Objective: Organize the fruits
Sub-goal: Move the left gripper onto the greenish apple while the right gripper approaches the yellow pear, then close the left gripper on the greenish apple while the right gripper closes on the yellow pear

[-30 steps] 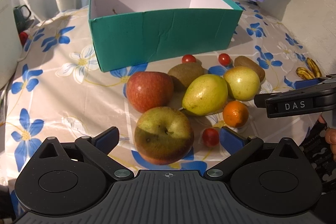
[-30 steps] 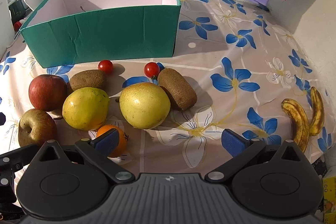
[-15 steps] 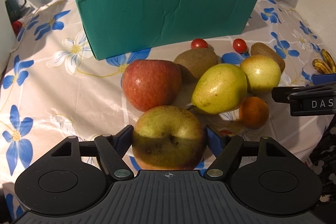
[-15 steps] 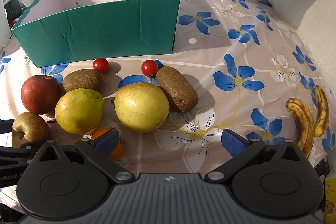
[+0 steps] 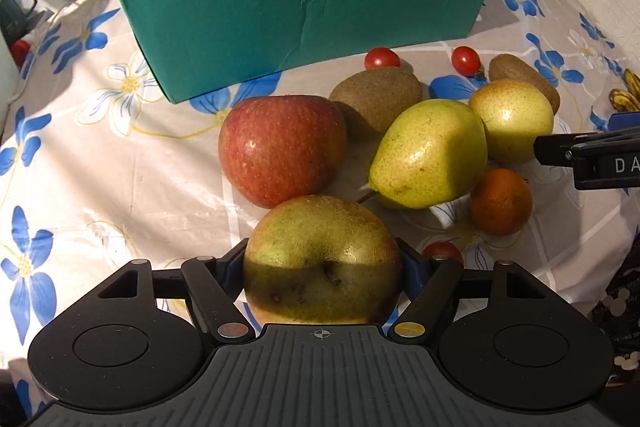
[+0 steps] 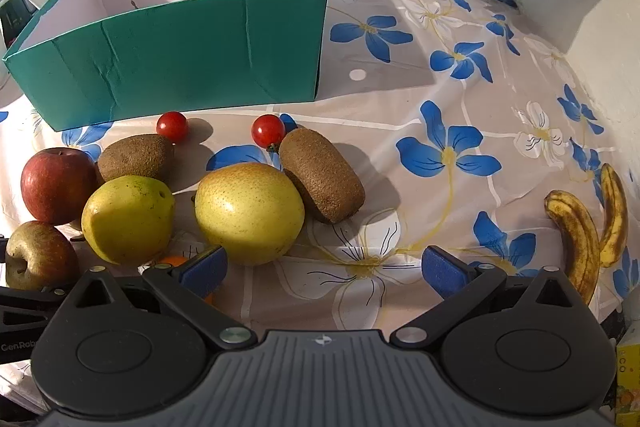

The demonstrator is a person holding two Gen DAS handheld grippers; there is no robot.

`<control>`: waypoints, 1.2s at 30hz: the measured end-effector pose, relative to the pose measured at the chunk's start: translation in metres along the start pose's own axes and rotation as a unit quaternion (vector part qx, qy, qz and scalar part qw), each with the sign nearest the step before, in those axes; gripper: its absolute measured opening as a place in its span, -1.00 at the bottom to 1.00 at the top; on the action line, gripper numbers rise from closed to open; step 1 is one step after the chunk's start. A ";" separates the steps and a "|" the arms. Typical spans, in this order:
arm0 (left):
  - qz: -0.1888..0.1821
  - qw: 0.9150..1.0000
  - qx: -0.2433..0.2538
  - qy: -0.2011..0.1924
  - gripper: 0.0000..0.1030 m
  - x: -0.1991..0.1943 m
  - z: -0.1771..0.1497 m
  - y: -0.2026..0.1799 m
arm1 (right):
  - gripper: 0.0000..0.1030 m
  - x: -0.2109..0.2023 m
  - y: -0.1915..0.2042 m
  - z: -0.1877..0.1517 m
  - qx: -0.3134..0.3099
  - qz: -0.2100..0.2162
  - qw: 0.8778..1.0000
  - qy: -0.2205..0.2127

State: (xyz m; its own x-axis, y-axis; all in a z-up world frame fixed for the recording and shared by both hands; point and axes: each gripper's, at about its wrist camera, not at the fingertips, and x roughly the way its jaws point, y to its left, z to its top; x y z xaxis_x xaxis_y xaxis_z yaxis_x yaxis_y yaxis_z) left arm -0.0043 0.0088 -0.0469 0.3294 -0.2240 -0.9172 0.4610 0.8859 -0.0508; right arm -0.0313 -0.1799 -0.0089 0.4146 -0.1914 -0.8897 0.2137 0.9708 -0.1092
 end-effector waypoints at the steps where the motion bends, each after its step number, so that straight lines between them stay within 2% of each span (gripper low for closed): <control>1: -0.001 1.000 0.001 0.001 0.49 0.000 0.000 0.000 | 1.00 0.000 -0.001 0.001 -0.001 -0.001 1.000 -0.002; 4: -0.007 1.000 0.006 0.008 0.49 -0.003 -0.001 0.000 | 0.97 0.002 -0.006 0.004 0.001 0.012 1.000 -0.003; 9: -0.024 1.000 0.010 -0.001 0.49 -0.017 -0.003 0.004 | 0.65 -0.003 -0.006 0.005 -0.013 0.044 0.999 -0.008; 15: -0.028 0.999 0.014 -0.010 0.49 -0.026 -0.002 0.006 | 0.40 0.000 -0.004 0.005 -0.010 0.089 0.996 0.010; 19: -0.038 0.999 0.023 -0.015 0.49 -0.033 -0.001 0.005 | 0.39 0.006 0.000 0.010 0.005 0.105 0.994 0.012; 27: -0.032 0.999 0.027 -0.017 0.49 -0.036 0.005 0.005 | 0.38 0.026 0.016 0.021 0.002 0.104 0.994 0.019; 30: -0.029 0.999 0.032 -0.019 0.49 -0.036 0.005 0.004 | 0.33 0.036 0.023 0.021 -0.008 0.090 0.996 0.026; 36: -0.022 0.999 0.035 -0.019 0.49 -0.038 0.006 0.003 | 0.30 0.034 0.022 0.016 -0.005 0.090 0.996 0.004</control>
State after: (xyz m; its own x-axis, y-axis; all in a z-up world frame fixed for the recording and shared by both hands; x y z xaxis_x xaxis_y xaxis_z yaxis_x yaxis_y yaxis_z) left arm -0.0101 0.0178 -0.0094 0.3375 -0.2777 -0.8994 0.5323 0.8444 -0.0610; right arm 0.0022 -0.1674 -0.0344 0.4391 -0.0135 -0.8984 0.1271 0.9908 0.0472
